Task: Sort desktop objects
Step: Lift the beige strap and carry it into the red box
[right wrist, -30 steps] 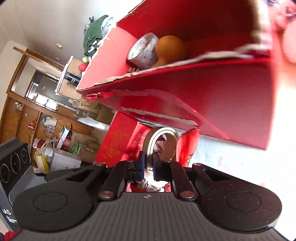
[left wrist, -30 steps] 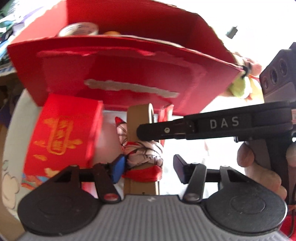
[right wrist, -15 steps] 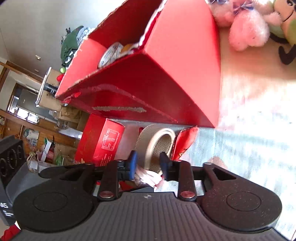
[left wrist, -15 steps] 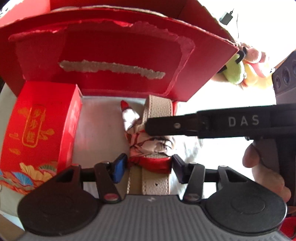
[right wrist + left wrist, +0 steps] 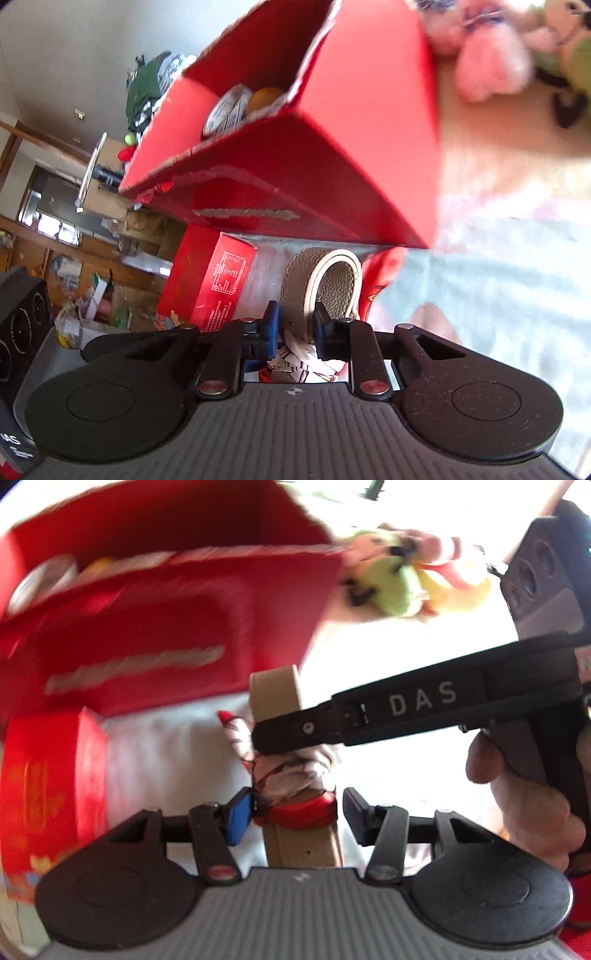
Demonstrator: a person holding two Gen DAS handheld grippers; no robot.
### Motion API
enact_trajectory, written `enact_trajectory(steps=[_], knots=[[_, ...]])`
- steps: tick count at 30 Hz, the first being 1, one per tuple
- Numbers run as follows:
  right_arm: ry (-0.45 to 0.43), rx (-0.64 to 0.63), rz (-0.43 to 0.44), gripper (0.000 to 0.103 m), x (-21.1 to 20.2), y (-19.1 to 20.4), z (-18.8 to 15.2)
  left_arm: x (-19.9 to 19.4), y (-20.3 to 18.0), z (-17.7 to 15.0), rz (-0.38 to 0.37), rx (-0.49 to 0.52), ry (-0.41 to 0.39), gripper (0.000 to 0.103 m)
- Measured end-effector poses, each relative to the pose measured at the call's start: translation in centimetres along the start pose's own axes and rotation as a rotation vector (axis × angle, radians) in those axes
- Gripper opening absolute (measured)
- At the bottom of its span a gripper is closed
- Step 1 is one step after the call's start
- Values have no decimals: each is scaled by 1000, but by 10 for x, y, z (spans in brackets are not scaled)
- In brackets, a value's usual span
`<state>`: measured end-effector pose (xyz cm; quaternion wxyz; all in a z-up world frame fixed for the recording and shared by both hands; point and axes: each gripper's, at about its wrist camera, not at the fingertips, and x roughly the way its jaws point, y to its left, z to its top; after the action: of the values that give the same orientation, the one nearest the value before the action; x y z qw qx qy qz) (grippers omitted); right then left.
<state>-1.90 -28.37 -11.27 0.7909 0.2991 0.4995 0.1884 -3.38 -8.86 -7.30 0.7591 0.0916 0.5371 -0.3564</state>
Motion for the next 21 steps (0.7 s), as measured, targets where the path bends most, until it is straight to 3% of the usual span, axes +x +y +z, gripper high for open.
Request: enact_trajectory(steps=[2, 7, 12, 21], knots=[[-21, 22, 0, 8, -16, -4, -1, -7, -12, 10, -55, 59, -14, 50], [-89, 40, -84, 9, -53, -1, -6, -13, -50, 36, -134, 197, -67, 50], [-229, 62, -166, 10, -98, 3, -6, -23, -74, 74, -215, 260, -146, 50], [-453, -55, -203, 10, -148, 42, 31, -84, -53, 131, -222, 279, -358, 50]])
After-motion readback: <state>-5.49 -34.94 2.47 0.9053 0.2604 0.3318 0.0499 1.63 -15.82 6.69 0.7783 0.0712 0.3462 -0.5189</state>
